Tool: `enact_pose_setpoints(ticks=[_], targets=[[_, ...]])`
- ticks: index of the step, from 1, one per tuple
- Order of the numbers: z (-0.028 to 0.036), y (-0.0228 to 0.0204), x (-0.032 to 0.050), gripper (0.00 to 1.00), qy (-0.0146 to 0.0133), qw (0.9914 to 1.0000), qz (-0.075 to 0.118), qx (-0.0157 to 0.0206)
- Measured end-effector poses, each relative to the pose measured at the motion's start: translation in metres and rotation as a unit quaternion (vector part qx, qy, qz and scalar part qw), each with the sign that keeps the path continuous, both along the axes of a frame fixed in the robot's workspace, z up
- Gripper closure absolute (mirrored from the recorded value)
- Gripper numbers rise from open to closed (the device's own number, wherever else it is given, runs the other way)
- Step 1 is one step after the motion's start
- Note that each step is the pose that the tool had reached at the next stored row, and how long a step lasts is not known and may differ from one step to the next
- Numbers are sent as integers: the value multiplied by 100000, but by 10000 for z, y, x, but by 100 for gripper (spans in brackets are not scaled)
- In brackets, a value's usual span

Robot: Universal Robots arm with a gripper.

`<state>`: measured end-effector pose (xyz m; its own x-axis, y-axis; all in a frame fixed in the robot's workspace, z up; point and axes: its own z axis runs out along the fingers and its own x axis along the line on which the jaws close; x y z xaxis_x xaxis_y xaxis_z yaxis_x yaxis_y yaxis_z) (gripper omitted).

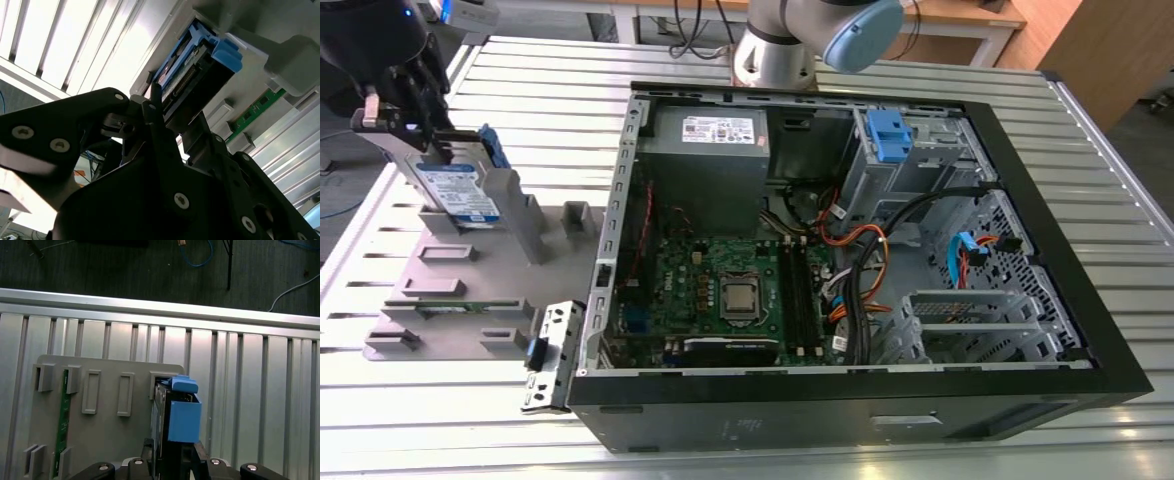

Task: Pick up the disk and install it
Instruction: 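Pick up the disk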

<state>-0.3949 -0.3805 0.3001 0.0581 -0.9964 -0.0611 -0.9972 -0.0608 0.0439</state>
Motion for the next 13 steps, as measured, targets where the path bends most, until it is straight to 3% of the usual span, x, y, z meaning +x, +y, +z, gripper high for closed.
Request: enact_pose_setpoints(ticks=[13], targets=[[22, 1, 0, 58, -3, 100000, -177, -1]])
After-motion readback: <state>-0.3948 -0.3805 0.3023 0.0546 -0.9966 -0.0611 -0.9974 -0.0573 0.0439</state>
